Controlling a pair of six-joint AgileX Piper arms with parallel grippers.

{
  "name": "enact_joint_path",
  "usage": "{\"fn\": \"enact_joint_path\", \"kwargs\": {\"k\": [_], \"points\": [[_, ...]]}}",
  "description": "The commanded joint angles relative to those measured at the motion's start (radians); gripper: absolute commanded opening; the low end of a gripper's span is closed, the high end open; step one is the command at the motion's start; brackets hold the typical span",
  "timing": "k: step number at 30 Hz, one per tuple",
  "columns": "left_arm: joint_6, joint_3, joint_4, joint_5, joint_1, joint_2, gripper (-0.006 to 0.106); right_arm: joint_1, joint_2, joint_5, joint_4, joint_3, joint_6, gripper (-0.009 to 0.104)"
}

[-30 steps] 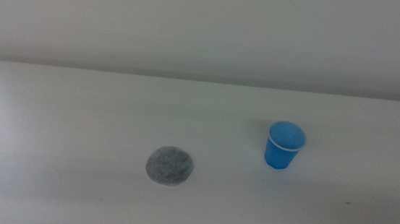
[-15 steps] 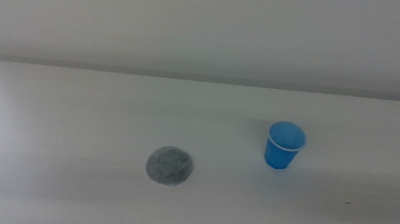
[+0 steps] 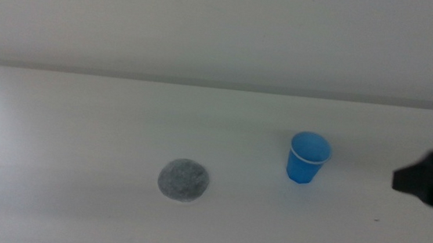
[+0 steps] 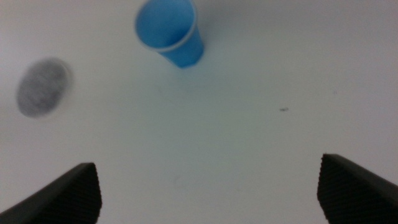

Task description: Place an empty cup on a cup mat.

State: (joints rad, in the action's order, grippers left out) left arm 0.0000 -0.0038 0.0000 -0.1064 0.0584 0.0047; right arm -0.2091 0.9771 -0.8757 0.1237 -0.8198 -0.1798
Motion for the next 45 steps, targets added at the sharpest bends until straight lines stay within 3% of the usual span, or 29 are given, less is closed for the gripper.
{"fn": "enact_joint_path", "kwargs": {"k": [1, 6, 14, 18, 24, 38, 41, 43, 45], "points": [[0.000, 0.041, 0.000, 0.012, -0.008, -0.040, 0.094, 0.001, 0.145, -0.090, -0.040, -0.119, -0.003, 0.093], [0.000, 0.041, 0.000, 0.012, -0.008, -0.040, 0.094, 0.001, 0.460, -0.162, -0.092, -0.373, -0.003, 0.093], [0.000, 0.041, 0.000, 0.012, -0.008, -0.040, 0.094, 0.001, 0.776, -0.177, -0.093, -0.598, 0.004, 0.092], [0.000, 0.041, 0.000, 0.012, -0.008, -0.040, 0.094, 0.001, 0.859, -0.137, -0.091, -0.613, -0.001, 0.086], [0.000, 0.041, 0.000, 0.012, -0.008, -0.040, 0.094, 0.001, 0.943, -0.085, -0.035, -0.613, -0.003, 0.077], [0.000, 0.041, 0.000, 0.012, -0.008, -0.040, 0.094, -0.014, 1.036, -0.028, -0.010, -0.613, 0.004, 0.070], [0.000, 0.041, 0.000, 0.012, -0.008, -0.040, 0.094, -0.030, 1.060, -0.004, -0.019, -0.613, 0.004, 0.057], [0.000, 0.041, 0.000, 0.012, -0.008, -0.040, 0.094, -0.030, 1.067, 0.016, -0.024, -0.613, 0.000, 0.033], [0.000, 0.041, 0.000, 0.012, -0.008, -0.040, 0.094, -0.030, 1.063, 0.021, -0.021, -0.613, 0.005, 0.002]]}}
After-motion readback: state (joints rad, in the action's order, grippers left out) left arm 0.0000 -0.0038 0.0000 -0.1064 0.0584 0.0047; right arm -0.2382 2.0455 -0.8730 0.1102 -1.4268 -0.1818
